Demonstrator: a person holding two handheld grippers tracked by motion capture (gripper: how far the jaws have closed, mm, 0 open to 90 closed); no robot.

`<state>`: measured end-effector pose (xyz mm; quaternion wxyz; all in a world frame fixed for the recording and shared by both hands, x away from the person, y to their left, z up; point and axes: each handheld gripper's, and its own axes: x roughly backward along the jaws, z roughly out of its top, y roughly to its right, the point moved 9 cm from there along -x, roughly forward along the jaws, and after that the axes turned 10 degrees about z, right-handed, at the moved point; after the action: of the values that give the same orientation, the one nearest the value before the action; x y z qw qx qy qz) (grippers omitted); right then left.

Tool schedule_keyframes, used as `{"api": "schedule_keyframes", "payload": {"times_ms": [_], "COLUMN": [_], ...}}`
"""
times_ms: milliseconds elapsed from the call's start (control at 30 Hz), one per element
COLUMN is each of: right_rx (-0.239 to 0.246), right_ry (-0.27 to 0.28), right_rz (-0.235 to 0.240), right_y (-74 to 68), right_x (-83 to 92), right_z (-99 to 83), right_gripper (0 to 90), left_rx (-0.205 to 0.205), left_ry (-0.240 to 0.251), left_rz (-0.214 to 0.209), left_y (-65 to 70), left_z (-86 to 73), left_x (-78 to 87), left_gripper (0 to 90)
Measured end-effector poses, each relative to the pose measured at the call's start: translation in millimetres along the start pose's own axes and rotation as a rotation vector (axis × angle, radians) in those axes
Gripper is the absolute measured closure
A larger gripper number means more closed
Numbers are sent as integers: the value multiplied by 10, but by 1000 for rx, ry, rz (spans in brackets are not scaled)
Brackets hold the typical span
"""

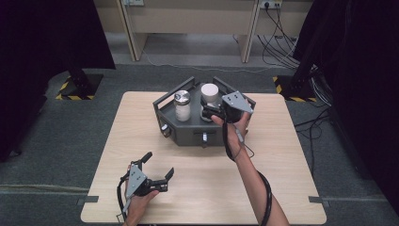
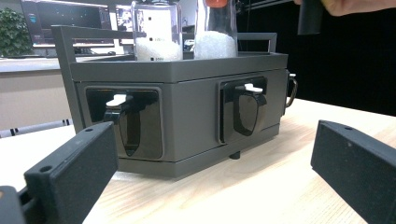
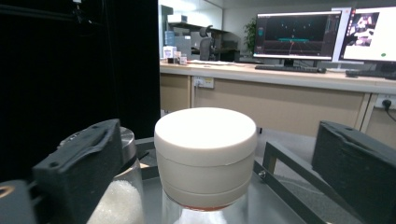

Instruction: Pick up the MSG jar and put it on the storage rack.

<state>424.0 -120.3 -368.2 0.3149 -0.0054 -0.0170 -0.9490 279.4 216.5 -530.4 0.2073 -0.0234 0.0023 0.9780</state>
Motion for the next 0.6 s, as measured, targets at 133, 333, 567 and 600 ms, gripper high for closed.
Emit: {"api": "schedule_keyframes", "payload": {"times_ms": [133, 333, 567, 600], "right_rx": [6, 8, 0, -1], "right_ry": [19, 33, 50, 51], "right_rz": [22, 61, 86, 89], "right_y": [-12, -43, -91, -99], "right_x": [104, 247, 381, 393], "right_z": [12, 0, -27, -31], "right_gripper": [5, 4, 4, 4], "left_rx": [0, -2, -4, -4], "left_ry": [-1, 0, 0, 0], "left_rz": [0, -1, 0, 0], "left_y": [2, 6, 5, 5], "left_z": [-1, -2, -2, -3], "left_x": [-1, -1, -1, -2], "left_gripper": [1, 1, 1, 1]}}
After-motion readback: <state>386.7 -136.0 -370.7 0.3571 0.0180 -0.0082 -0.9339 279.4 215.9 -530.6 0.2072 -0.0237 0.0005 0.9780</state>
